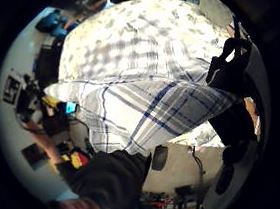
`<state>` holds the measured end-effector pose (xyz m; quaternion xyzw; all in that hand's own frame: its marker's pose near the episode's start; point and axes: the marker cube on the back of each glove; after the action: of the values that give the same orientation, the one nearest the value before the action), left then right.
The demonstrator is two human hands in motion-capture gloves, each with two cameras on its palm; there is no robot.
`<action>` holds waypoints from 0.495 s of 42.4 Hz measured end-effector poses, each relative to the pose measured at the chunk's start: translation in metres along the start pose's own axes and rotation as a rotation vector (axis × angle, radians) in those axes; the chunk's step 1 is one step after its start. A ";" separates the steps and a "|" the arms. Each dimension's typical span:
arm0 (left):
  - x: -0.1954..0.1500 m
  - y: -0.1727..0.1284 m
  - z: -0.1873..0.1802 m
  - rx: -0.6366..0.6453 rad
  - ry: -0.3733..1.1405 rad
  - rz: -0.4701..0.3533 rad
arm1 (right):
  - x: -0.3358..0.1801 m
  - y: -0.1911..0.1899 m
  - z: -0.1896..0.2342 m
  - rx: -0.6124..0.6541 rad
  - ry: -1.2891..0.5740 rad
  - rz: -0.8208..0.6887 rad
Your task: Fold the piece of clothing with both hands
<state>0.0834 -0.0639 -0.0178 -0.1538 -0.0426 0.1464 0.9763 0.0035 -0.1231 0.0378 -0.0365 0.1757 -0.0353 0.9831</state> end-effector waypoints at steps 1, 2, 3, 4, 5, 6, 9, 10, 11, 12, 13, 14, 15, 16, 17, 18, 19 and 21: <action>-0.003 -0.006 -0.005 0.016 0.000 -0.012 | 0.001 -0.007 -0.003 0.001 -0.001 0.010; -0.007 -0.012 -0.008 0.028 -0.002 -0.036 | 0.001 -0.015 -0.004 0.002 -0.001 0.022; -0.010 -0.018 -0.012 0.037 -0.004 -0.066 | 0.002 -0.024 -0.005 0.002 0.000 0.034; -0.012 -0.022 -0.015 0.043 -0.005 -0.096 | 0.003 -0.033 -0.005 0.004 0.000 0.047; -0.014 -0.023 -0.018 0.047 -0.007 -0.127 | 0.002 -0.043 -0.005 0.008 0.000 0.060; -0.015 -0.023 -0.021 0.055 -0.008 -0.161 | 0.001 -0.052 -0.005 0.017 -0.002 0.074; -0.017 -0.031 -0.024 0.131 -0.012 -0.274 | -0.014 -0.066 -0.014 0.086 -0.022 0.121; -0.018 -0.041 -0.022 0.169 -0.013 -0.311 | -0.018 -0.069 -0.016 0.119 -0.030 0.148; -0.020 -0.054 -0.017 0.205 -0.011 -0.346 | -0.021 -0.074 -0.014 0.144 -0.037 0.184; -0.022 -0.068 -0.011 0.231 -0.007 -0.379 | -0.022 -0.080 -0.009 0.160 -0.043 0.228; -0.024 -0.080 -0.004 0.245 0.000 -0.407 | -0.023 -0.086 -0.003 0.173 -0.052 0.271; -0.024 -0.091 0.004 0.250 0.011 -0.431 | -0.023 -0.093 0.004 0.193 -0.062 0.310; -0.025 -0.101 0.011 0.254 0.025 -0.453 | -0.023 -0.100 0.010 0.227 -0.075 0.346; -0.025 -0.110 0.018 0.268 0.039 -0.475 | -0.022 -0.108 0.017 0.272 -0.090 0.379; -0.026 -0.120 0.025 0.298 0.053 -0.494 | -0.021 -0.115 0.023 0.320 -0.106 0.411; -0.026 -0.129 0.030 0.339 0.066 -0.510 | -0.021 -0.121 0.029 0.362 -0.124 0.438; -0.028 -0.134 0.033 0.381 0.076 -0.524 | -0.022 -0.124 0.032 0.392 -0.147 0.457; -0.034 -0.126 0.035 0.430 0.082 -0.562 | -0.033 -0.122 0.030 0.399 -0.210 0.462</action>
<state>0.0809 -0.1785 0.0535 0.0671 -0.0121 -0.1284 0.9894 -0.0236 -0.2402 0.0873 0.1943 0.0664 0.1588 0.9657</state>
